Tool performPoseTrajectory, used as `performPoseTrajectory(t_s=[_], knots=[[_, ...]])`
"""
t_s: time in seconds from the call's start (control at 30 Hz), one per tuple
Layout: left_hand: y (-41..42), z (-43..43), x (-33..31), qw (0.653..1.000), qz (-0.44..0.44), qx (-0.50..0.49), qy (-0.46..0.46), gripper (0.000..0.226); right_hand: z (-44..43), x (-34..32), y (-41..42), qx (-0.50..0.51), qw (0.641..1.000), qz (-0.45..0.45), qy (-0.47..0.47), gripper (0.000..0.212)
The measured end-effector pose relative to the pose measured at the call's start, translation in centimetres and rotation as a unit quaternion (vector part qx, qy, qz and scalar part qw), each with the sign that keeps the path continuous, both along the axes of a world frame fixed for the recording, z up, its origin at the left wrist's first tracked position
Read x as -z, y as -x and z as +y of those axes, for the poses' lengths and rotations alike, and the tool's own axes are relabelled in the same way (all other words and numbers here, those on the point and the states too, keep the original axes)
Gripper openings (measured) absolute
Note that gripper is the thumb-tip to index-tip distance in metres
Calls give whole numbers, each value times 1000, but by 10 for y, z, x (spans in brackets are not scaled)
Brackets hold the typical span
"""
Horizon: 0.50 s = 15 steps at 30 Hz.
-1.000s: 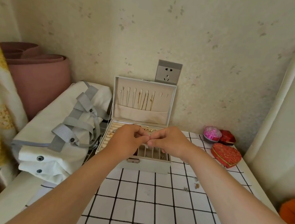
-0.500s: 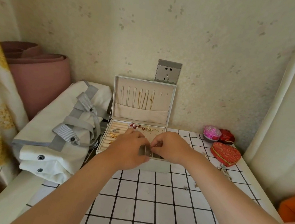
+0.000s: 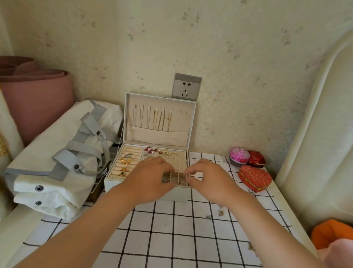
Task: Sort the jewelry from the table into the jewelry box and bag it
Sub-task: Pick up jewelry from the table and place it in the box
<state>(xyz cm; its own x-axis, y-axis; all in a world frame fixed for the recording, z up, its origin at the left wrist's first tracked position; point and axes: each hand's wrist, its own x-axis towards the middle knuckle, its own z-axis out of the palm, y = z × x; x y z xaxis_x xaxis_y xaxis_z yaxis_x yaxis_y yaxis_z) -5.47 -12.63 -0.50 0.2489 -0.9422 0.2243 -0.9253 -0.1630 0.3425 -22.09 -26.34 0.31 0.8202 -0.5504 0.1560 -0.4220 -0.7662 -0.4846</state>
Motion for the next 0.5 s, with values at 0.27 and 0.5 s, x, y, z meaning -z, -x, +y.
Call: performPoseTrajectory(t_s=[0.27,0.5], knots=[[48,-28,1,996,48,41,61,34,-58,12,87,130,989,-38,-53,17],[108,-73,26,990,98,73,64,31,-91,33,132,183,981,12,-67,25]])
